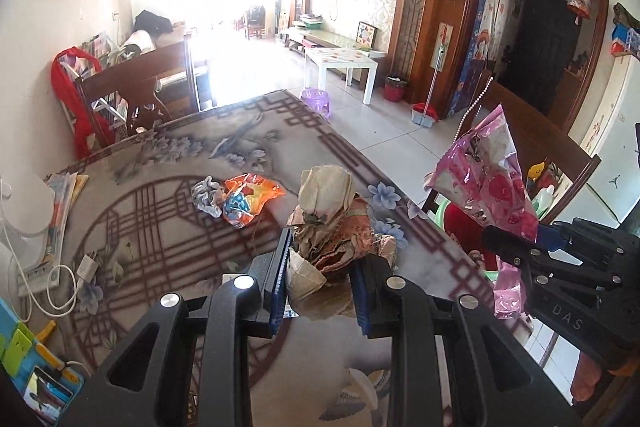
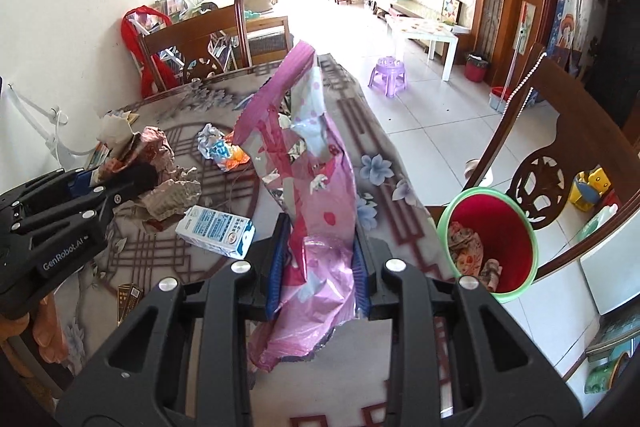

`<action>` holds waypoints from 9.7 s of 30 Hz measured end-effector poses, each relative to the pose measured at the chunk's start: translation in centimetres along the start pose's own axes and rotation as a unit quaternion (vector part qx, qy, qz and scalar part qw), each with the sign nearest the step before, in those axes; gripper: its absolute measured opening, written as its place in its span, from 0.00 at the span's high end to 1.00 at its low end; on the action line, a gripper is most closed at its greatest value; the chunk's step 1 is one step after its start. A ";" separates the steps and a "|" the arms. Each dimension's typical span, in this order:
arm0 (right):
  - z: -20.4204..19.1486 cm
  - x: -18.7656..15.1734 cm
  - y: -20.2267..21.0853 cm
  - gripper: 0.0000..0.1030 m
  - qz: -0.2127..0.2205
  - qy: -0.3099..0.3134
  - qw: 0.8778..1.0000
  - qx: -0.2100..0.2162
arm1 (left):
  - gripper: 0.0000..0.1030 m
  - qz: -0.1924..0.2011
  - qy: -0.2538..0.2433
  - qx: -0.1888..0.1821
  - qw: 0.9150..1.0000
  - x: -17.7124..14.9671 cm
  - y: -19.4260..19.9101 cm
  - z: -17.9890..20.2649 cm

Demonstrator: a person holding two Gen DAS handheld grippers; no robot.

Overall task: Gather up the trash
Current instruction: 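Lift and carry the held wrapper and pink foil bag toward the red bucket, then open the right tool over the bucket while the left tool releases the wrapper, then move both open tools back over the trash on the table, then grasp the brown cigarette pack with the left tool while the right grasps the milk carton, then lift and carry the cigarette pack and milk carton over the red bucket, then open the right tool over the bucket while the left tool releases the pack, then move both open tools back over the remaining trash on the table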

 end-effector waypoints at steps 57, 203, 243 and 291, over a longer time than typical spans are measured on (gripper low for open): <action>28.5 -1.4 -8.7 0.72 -0.116 -0.115 0.985 -0.050 | 0.75 -0.100 -0.050 -0.052 0.992 4.9 -13.1 21.6; -12.4 -0.1 -13.0 0.46 -0.166 0.182 0.967 0.068 | 0.59 -0.142 0.214 0.041 0.966 -11.6 -8.4 -14.8; 14.5 -0.2 -7.9 0.46 -0.109 -0.029 0.993 -0.017 | 0.59 -0.129 0.024 -0.030 0.991 1.5 -14.5 9.8; -1.6 12.3 -21.7 0.21 -0.185 -0.044 0.961 0.201 | 0.20 -0.121 0.266 0.067 0.954 -4.6 -12.3 -13.6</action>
Point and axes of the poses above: each gripper's, at about its wrist camera, not at the fingertips, and y roughly against the way its jaws point, z to its right, x to its top, the point moved 2 cm from there along -y, roughly the way its jaws point, and after that the axes turned 12 degrees about -z, right-handed, at the moved point
